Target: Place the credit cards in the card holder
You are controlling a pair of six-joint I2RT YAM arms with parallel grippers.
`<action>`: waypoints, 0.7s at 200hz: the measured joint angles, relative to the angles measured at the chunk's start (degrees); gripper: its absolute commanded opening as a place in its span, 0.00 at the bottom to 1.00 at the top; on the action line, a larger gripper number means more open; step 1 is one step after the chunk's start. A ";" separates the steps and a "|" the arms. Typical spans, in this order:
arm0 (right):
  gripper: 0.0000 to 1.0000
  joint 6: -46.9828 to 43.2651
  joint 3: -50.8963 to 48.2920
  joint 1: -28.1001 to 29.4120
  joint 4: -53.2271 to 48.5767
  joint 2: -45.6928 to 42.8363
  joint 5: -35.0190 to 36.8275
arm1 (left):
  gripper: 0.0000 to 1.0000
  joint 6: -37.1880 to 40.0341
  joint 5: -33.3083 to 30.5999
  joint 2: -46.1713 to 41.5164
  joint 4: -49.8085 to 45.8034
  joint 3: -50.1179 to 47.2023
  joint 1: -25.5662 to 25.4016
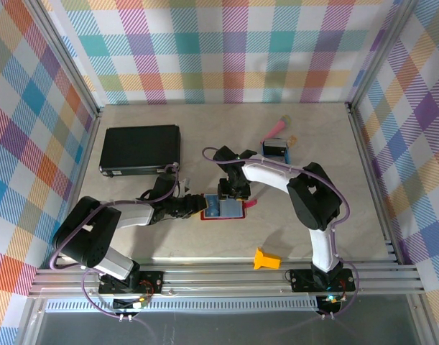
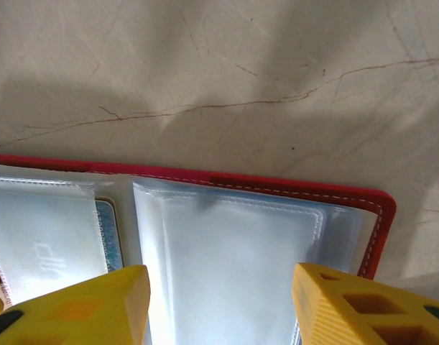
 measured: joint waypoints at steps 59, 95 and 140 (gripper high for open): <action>0.55 0.37 0.44 0.20 0.26 1.03 -1.75 | 0.38 -0.70 0.20 1.03 2.10 -0.24 -0.02; 0.55 1.97 0.28 0.22 2.23 1.05 -5.49 | 0.38 -0.90 0.20 1.95 2.93 -0.44 -0.02; 0.53 4.24 -0.59 0.20 5.55 1.09 -10.27 | 0.38 -1.27 0.20 2.03 3.02 -0.44 -0.02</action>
